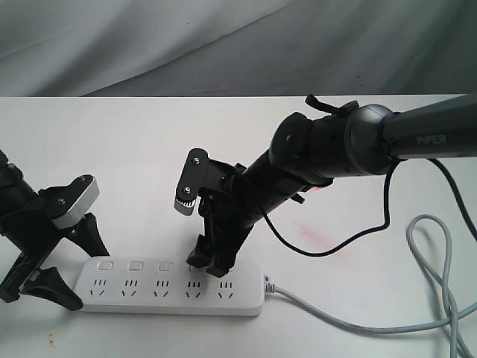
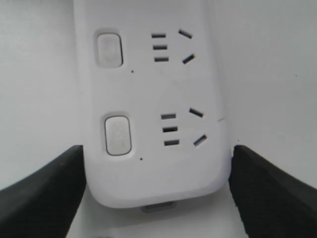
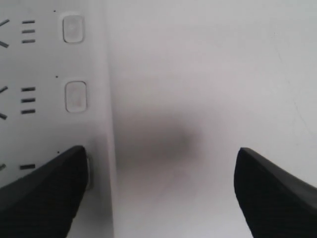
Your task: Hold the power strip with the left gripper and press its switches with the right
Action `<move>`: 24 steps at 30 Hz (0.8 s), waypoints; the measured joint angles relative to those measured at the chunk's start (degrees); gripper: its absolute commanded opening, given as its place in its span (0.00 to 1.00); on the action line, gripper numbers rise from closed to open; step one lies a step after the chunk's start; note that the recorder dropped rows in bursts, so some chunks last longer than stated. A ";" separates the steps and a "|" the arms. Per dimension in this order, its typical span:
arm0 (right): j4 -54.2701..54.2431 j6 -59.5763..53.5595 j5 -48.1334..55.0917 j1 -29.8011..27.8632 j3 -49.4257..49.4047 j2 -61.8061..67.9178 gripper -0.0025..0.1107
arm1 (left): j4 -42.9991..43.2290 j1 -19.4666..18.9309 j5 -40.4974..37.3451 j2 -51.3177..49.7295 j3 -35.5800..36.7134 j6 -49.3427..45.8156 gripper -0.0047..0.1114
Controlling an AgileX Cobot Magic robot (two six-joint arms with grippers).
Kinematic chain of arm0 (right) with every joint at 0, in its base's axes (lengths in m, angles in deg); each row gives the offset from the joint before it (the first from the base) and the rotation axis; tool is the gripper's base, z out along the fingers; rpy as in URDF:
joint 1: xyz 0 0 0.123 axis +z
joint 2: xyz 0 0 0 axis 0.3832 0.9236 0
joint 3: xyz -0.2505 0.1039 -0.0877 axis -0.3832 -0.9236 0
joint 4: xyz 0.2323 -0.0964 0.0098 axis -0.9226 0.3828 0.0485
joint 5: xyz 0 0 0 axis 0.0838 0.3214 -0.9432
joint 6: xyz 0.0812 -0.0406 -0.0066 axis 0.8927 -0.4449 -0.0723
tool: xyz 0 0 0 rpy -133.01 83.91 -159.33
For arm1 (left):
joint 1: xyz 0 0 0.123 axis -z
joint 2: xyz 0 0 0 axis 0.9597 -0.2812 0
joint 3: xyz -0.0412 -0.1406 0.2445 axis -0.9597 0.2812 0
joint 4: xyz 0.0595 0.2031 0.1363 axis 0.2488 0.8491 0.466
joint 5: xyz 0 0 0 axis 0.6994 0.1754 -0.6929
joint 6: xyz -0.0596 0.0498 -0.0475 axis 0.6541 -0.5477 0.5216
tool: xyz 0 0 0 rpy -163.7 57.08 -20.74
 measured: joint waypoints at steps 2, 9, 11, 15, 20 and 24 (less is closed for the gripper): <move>-0.09 -0.75 -0.41 0.27 -0.37 -1.11 0.68 | 0.00 0.00 0.00 0.00 0.00 0.00 0.40; -0.09 -1.30 -0.64 0.40 -0.37 -5.71 0.68 | 0.00 0.00 0.00 0.00 0.00 0.00 0.40; -0.49 -0.95 -0.35 -0.04 -0.37 -5.97 0.68 | 0.00 0.00 0.00 0.00 0.00 0.00 0.40; -1.07 -0.46 3.00 -2.42 -0.37 -5.97 0.68 | 0.00 0.00 0.00 0.00 0.00 0.00 0.40; -1.72 -0.12 6.08 -5.01 -0.37 -5.97 0.68 | 0.00 0.00 0.00 0.00 0.00 0.00 0.40; -1.72 -0.12 8.67 -5.27 -0.37 -5.97 0.68 | 0.00 0.00 0.00 0.00 0.00 0.00 0.40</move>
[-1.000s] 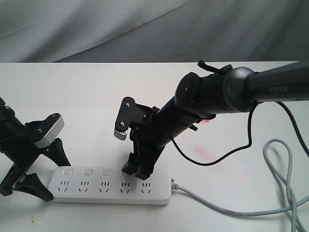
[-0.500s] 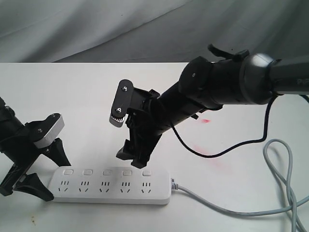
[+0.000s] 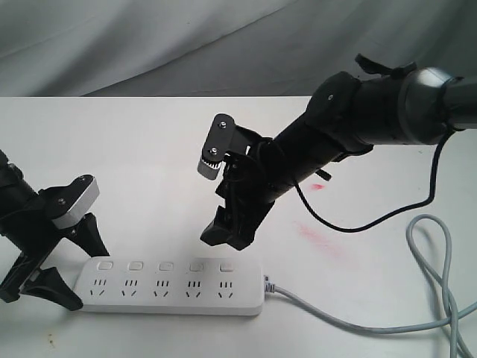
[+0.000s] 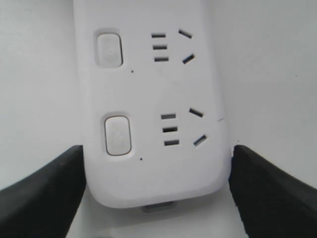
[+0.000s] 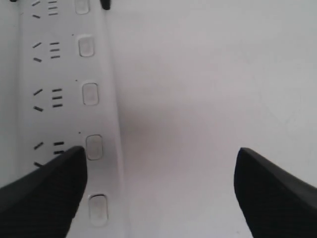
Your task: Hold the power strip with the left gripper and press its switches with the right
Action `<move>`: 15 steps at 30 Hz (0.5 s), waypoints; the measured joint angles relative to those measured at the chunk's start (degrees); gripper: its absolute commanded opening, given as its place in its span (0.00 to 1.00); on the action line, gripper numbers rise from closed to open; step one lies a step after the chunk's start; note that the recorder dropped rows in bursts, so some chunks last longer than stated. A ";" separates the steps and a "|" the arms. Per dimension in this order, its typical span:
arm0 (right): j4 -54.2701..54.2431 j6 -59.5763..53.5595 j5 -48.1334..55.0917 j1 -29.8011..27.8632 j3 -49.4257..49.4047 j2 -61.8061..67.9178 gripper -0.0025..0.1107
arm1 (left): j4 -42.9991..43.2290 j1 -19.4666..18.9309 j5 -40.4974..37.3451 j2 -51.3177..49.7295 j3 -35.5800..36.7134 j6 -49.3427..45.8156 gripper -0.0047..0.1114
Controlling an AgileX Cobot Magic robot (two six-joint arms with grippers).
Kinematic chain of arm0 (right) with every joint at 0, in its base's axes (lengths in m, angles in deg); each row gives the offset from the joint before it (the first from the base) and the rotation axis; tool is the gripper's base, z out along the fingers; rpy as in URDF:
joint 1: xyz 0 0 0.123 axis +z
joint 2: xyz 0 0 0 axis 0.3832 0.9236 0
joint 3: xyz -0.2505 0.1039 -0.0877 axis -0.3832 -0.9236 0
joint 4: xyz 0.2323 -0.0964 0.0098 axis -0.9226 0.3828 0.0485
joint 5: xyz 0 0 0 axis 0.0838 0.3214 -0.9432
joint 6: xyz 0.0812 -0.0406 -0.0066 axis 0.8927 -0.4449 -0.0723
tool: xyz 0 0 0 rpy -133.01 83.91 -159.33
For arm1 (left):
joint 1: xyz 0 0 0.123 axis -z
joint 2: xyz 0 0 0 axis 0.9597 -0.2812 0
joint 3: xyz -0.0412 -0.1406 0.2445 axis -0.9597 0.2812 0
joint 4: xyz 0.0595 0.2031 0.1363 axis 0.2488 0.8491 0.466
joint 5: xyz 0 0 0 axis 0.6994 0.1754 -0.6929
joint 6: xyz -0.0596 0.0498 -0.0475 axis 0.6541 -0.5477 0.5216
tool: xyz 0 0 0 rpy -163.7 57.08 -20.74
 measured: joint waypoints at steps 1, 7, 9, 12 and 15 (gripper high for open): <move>0.00 0.20 -0.01 0.00 -0.26 0.00 0.68 | 0.00 0.00 0.00 0.00 0.00 0.00 0.40; 0.00 0.20 -4.59 0.00 -4.99 0.00 0.68 | 0.00 0.00 0.00 0.00 0.00 0.00 0.40; -0.15 -0.19 -6.24 0.00 -6.28 0.00 0.68 | 0.00 0.00 0.00 0.00 0.00 0.00 0.40; -1.61 -1.26 -7.29 0.00 -6.55 0.00 0.68 | 0.00 0.00 0.00 0.00 0.00 0.00 0.40; -1.91 -1.84 -7.63 0.00 -6.78 0.00 0.68 | 0.00 0.00 0.00 0.00 0.00 0.00 0.40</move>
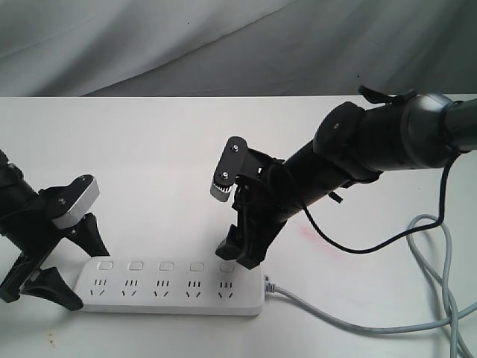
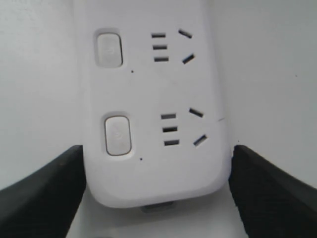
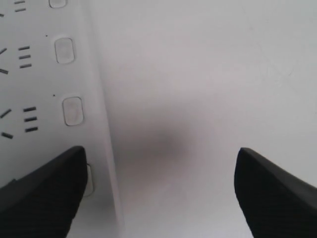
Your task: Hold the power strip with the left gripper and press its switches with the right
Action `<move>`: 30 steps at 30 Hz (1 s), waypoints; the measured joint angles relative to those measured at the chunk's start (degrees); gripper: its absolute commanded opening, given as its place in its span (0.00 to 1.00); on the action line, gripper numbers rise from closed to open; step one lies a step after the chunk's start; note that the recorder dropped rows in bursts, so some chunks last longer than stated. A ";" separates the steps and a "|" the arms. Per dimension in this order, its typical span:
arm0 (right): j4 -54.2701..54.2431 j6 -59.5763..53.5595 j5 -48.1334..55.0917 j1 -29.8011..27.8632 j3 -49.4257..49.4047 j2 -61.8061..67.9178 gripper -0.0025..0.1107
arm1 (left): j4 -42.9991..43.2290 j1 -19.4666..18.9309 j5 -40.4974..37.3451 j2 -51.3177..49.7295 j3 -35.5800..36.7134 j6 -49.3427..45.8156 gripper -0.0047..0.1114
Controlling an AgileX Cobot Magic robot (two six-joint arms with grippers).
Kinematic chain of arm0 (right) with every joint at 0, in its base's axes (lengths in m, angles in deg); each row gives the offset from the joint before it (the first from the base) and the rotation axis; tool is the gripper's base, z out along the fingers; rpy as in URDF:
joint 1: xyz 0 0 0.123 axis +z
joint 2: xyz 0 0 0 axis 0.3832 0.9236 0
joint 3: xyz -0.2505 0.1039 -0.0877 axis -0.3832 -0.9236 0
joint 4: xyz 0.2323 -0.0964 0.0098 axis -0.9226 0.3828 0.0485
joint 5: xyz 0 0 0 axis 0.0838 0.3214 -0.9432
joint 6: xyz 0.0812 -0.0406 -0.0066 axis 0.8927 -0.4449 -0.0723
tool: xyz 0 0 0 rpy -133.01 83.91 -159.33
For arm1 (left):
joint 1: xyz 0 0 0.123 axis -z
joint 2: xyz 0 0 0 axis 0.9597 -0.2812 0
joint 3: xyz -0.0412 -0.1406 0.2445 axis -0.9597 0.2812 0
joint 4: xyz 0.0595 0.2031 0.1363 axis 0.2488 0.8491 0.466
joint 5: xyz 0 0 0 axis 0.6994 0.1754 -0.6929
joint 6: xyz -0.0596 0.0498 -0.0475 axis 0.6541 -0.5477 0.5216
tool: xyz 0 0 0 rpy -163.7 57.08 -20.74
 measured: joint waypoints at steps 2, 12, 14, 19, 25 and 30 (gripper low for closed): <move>-0.11 0.00 -0.12 0.00 -0.06 0.00 0.68 | 0.00 0.00 0.00 0.00 0.00 0.00 0.40; -0.22 -0.09 -0.12 0.00 -0.06 0.00 0.68 | 0.00 0.00 0.00 0.00 0.00 0.00 0.40; -0.22 -0.09 -0.23 0.00 -0.06 0.00 0.68 | 0.00 0.00 0.00 0.00 0.00 0.00 0.40; -0.22 -0.09 -0.23 0.00 -0.06 0.00 0.68 | 0.00 0.00 0.00 0.00 0.00 0.00 0.40; -0.33 -0.09 -0.08 0.00 -0.06 1.62 0.68 | 0.00 0.00 0.00 0.00 0.00 0.00 0.40; -2.16 -0.09 0.17 0.00 -0.06 2.76 0.68 | 0.00 0.00 0.00 0.00 0.00 0.00 0.40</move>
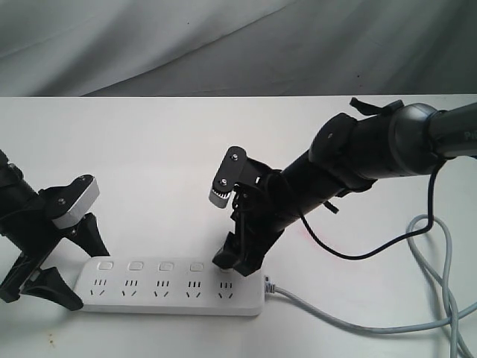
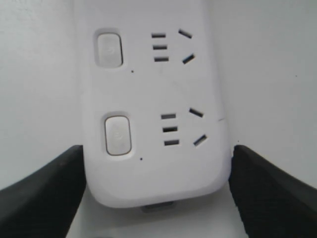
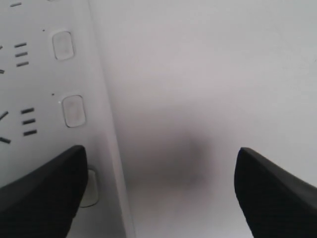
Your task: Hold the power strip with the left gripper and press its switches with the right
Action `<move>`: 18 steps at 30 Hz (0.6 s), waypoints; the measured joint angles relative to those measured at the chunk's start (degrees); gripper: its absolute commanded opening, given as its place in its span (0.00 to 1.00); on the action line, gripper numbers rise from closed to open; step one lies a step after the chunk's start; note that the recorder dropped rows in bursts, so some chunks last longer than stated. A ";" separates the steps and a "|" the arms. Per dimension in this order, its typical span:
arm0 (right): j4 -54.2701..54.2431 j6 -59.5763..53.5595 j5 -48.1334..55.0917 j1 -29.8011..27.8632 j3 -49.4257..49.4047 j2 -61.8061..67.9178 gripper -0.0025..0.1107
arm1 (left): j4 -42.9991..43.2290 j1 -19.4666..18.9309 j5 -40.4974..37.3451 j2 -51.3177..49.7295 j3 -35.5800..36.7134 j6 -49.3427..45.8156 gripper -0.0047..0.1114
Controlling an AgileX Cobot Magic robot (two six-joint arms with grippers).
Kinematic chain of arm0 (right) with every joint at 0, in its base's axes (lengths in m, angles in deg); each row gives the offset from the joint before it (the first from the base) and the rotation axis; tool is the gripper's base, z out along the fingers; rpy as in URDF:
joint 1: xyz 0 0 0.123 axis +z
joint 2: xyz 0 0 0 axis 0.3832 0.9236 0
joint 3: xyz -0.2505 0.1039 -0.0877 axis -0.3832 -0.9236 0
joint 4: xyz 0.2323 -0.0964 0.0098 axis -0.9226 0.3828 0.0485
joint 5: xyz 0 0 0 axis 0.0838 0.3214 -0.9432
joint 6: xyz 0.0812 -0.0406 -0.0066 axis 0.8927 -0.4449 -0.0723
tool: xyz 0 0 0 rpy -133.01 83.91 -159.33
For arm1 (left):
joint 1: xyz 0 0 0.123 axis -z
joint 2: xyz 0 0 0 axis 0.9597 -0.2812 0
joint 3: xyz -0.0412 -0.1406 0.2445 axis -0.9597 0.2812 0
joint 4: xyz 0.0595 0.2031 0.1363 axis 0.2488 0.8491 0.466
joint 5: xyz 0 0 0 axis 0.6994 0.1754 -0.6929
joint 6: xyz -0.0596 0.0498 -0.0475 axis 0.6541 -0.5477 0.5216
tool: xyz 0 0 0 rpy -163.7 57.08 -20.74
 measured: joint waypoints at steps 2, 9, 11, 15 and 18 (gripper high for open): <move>-0.26 0.00 0.00 0.00 0.00 0.09 0.68 | 0.00 0.00 0.00 0.00 0.00 0.00 0.40; 2.74 2.84 0.09 0.00 0.39 0.22 0.68 | 0.00 0.00 0.00 0.00 0.00 0.00 0.40; 3.92 4.19 -0.01 0.00 0.48 0.22 0.68 | 0.00 0.00 0.00 0.00 0.00 0.00 0.40; 4.57 5.30 -0.12 0.00 0.52 0.35 0.68 | 0.00 0.00 0.00 0.00 0.00 0.00 0.40; 4.22 5.70 0.27 0.00 0.74 1.63 0.68 | 0.00 0.00 0.00 0.00 0.00 0.00 0.40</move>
